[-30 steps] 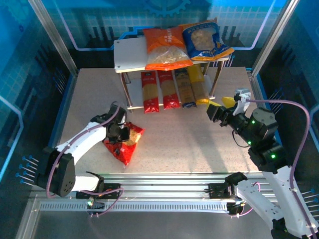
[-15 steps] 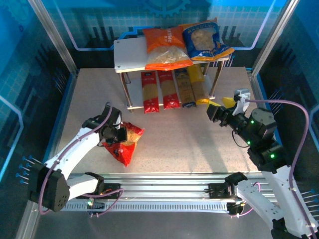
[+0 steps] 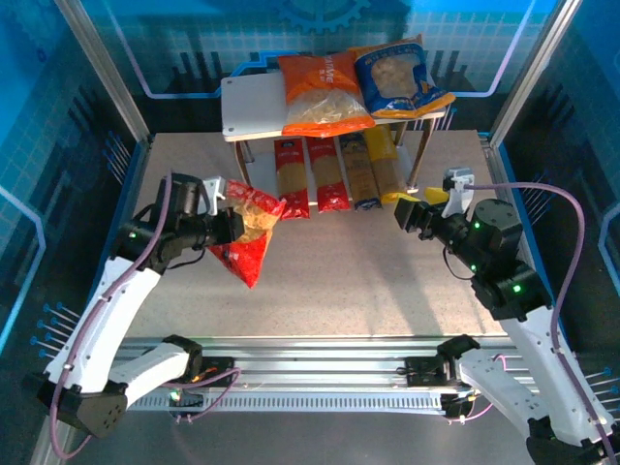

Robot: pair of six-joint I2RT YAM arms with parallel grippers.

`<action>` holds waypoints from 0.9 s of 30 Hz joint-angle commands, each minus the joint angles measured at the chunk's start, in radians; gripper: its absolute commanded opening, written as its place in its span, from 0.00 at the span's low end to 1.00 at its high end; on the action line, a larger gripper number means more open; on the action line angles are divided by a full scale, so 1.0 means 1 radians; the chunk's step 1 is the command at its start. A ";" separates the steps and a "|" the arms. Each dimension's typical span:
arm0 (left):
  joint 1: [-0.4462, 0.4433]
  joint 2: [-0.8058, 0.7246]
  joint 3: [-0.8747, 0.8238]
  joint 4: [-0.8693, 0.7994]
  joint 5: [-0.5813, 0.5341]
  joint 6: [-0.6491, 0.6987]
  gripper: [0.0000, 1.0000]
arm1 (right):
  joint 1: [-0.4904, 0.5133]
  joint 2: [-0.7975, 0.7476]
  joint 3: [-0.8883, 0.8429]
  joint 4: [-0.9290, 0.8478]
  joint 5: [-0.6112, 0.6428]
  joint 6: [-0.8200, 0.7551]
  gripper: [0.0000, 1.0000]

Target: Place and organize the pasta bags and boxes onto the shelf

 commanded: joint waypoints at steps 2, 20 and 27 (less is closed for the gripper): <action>0.008 -0.032 0.163 0.077 0.101 0.019 0.00 | 0.004 -0.002 -0.005 0.033 0.003 0.014 0.72; 0.009 0.282 0.717 0.336 -0.017 0.120 0.00 | 0.005 0.044 0.005 0.040 -0.014 0.022 0.72; 0.010 0.349 0.726 0.497 -0.181 0.143 0.00 | 0.005 0.078 0.014 0.049 -0.016 0.011 0.72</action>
